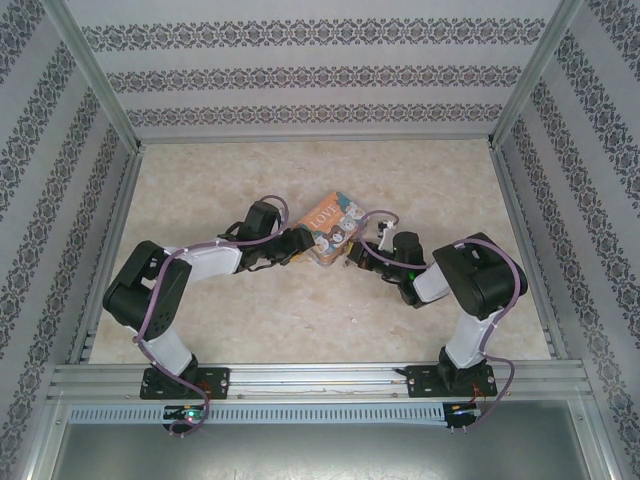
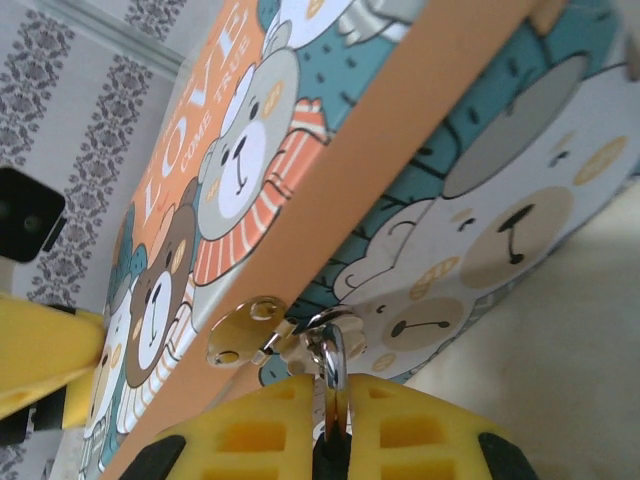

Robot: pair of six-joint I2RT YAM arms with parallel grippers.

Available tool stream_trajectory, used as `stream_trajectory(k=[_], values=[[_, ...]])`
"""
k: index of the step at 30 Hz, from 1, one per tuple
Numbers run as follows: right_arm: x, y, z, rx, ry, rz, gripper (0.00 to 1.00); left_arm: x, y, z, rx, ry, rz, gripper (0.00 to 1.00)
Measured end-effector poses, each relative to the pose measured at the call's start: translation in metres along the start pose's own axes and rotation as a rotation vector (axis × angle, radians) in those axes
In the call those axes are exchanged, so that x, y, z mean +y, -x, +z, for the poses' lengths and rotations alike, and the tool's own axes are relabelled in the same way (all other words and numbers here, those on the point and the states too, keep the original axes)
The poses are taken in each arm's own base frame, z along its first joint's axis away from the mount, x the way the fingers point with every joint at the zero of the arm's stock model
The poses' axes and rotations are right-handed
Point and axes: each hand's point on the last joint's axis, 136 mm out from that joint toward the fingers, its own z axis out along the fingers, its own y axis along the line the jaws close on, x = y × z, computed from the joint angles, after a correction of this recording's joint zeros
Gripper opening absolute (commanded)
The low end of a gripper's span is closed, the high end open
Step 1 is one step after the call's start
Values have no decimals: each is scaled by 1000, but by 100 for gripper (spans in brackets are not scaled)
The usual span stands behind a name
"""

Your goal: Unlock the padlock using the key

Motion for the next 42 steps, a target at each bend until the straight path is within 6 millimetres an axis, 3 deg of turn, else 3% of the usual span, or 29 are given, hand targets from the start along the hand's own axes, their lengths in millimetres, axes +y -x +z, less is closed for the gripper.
stream_trajectory(k=[11,19,28,35,42], values=[[-7,17,2,-38,-1,32,0,-3,-3,4,4,-10,12,51],[-11,47,-6,-146,6,46,0,-4,-3,5,7,-13,13,51],[-15,48,-5,-153,5,61,0,-4,-3,5,7,-13,13,51],[-17,54,-21,-182,-15,47,0,-5,-2,4,8,-11,12,52],[-6,59,-34,-196,-11,11,0,-4,-3,-1,11,6,6,54]])
